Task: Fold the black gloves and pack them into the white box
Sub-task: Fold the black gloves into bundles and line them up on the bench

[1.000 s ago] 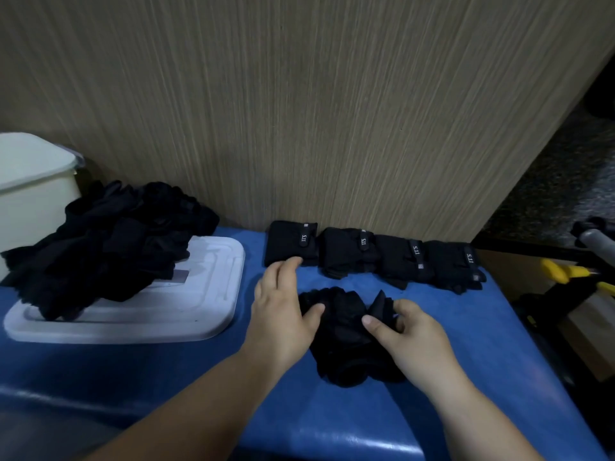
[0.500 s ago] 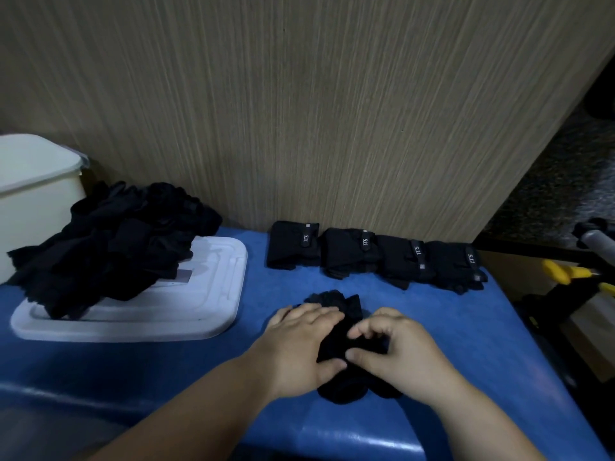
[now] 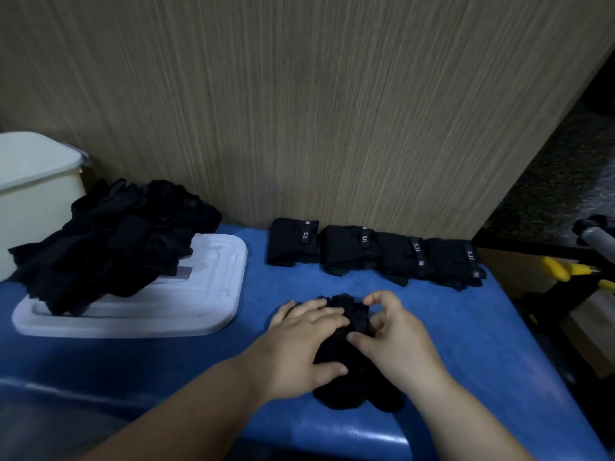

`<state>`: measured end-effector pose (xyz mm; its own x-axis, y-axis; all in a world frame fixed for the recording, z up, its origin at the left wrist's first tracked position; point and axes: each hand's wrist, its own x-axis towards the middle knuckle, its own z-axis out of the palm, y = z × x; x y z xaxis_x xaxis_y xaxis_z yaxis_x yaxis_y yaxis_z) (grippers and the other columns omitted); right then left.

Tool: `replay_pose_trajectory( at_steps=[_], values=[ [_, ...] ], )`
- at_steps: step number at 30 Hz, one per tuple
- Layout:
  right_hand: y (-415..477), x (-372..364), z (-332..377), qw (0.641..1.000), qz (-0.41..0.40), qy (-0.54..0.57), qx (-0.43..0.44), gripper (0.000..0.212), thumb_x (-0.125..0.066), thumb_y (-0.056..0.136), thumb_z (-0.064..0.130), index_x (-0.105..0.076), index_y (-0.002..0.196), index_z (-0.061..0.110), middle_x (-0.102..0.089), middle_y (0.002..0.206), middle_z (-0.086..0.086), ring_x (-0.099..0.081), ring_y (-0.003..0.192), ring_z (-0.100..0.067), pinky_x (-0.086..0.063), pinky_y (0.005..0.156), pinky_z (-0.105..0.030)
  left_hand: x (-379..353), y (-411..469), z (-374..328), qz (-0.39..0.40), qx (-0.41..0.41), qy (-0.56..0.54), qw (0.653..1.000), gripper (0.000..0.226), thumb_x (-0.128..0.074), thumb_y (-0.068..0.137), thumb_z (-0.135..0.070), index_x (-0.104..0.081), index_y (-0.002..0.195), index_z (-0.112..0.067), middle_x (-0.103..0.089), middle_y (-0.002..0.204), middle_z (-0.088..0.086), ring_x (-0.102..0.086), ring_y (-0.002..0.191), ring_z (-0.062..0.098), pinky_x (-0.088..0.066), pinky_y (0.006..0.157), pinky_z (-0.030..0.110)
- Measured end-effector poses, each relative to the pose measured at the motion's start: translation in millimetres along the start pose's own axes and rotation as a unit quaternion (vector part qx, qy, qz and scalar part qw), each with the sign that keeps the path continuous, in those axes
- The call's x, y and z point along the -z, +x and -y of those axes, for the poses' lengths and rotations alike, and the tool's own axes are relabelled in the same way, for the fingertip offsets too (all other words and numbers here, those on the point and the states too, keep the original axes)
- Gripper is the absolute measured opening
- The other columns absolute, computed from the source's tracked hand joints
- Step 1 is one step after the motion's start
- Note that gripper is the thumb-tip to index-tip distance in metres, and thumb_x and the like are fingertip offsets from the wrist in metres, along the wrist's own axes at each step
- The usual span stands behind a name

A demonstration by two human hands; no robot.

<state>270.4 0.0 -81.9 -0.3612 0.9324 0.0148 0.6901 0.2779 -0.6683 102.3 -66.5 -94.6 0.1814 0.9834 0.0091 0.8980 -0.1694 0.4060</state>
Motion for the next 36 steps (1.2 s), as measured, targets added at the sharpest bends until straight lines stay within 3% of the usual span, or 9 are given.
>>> replay_pose_trajectory(
  at_steps=[5,10,15,19,23,26,28,32,36],
  values=[
    [-0.9,4.0,-2.8,0.995,-0.040,0.093,0.017,0.039,-0.068,0.083,0.013,-0.041,0.091,0.040,-0.054,0.062,0.010,-0.048,0.050,-0.004,-0.040,0.050,-0.020,4.3,-1.9,-7.2,-0.044,0.004,0.015,0.999,0.059,-0.053,0.089,-0.054,-0.034,0.143,-0.041,-0.022,0.151,-0.028,-0.003,0.140,-0.007,0.005,0.113,0.021],
    [1.8,17.8,-11.7,0.991,-0.054,0.124,0.006,0.034,-0.063,0.087,0.006,-0.047,0.085,0.036,-0.062,0.084,0.010,-0.059,0.072,-0.017,-0.044,0.060,-0.018,-1.4,2.8,-18.8,-0.020,0.011,0.015,1.000,0.058,-0.043,0.094,-0.053,-0.024,0.148,-0.040,-0.015,0.155,-0.025,0.002,0.143,-0.005,0.005,0.117,0.026],
    [10.5,38.5,-29.1,0.997,-0.054,0.048,-0.026,0.025,-0.066,0.085,0.014,-0.055,0.074,0.033,-0.051,0.062,0.004,-0.041,0.049,-0.009,-0.035,0.046,-0.017,-8.7,15.7,-35.9,0.005,0.026,0.044,0.999,0.060,-0.033,0.097,-0.055,-0.013,0.151,-0.038,-0.003,0.159,-0.020,0.009,0.145,0.001,0.004,0.119,0.035],
    [14.5,52.3,-38.5,0.998,-0.055,-0.002,-0.043,0.023,-0.067,0.086,0.021,-0.058,0.081,0.041,-0.057,0.082,0.008,-0.055,0.074,-0.010,-0.047,0.072,-0.025,-13.3,30.0,-49.3,-0.012,0.009,0.058,0.998,0.060,-0.034,0.098,-0.050,-0.013,0.152,-0.033,-0.001,0.160,-0.017,0.010,0.145,0.003,0.007,0.117,0.031],
    [13.7,57.3,-43.2,0.989,-0.068,-0.126,-0.040,0.028,-0.065,0.088,0.028,-0.062,0.116,0.032,-0.052,0.117,0.006,-0.047,0.113,-0.016,-0.040,0.095,-0.026,-21.1,45.2,-50.3,0.000,-0.030,0.059,0.998,0.051,-0.029,0.102,-0.039,-0.018,0.152,-0.029,-0.008,0.160,-0.014,0.005,0.146,0.004,0.008,0.117,0.027],
    [10.9,54.1,-37.8,0.979,-0.100,-0.180,0.008,0.041,-0.059,0.091,0.025,-0.054,0.131,0.030,-0.038,0.146,0.005,-0.027,0.136,-0.019,-0.029,0.111,-0.032,-23.7,52.6,-46.4,0.037,-0.029,0.076,0.996,0.053,-0.025,0.103,-0.042,-0.015,0.152,-0.028,-0.006,0.160,-0.013,0.004,0.146,0.005,0.006,0.120,0.032],
    [11.9,48.5,-36.8,0.979,-0.044,-0.193,0.046,0.046,-0.049,0.096,0.024,-0.042,0.142,0.029,-0.023,0.156,0.008,-0.011,0.145,-0.015,-0.020,0.117,-0.034,-22.9,55.0,-45.2,0.055,-0.026,0.094,0.994,0.055,-0.023,0.102,-0.045,-0.010,0.153,-0.028,0.000,0.160,-0.013,0.007,0.146,0.005,0.006,0.120,0.035],
    [14.4,37.3,-42.9,0.963,0.115,-0.241,0.019,0.055,-0.028,0.103,0.035,-0.007,0.153,0.026,0.006,0.160,0.012,0.014,0.146,-0.010,0.002,0.121,-0.036,-19.5,53.7,-42.1,0.084,-0.006,0.100,0.991,0.059,-0.022,0.101,-0.049,0.000,0.153,-0.029,0.010,0.159,-0.014,0.014,0.145,0.004,0.009,0.120,0.037],
    [15.2,37.0,-43.1,0.947,0.145,-0.286,-0.011,0.062,-0.020,0.101,0.047,0.007,0.153,0.025,0.018,0.158,0.012,0.021,0.144,-0.009,0.009,0.119,-0.041,-18.3,51.1,-42.2,0.092,0.013,0.099,0.991,0.062,-0.022,0.100,-0.051,0.003,0.152,-0.029,0.014,0.159,-0.012,0.016,0.145,0.005,0.012,0.119,0.041]
  ],
)
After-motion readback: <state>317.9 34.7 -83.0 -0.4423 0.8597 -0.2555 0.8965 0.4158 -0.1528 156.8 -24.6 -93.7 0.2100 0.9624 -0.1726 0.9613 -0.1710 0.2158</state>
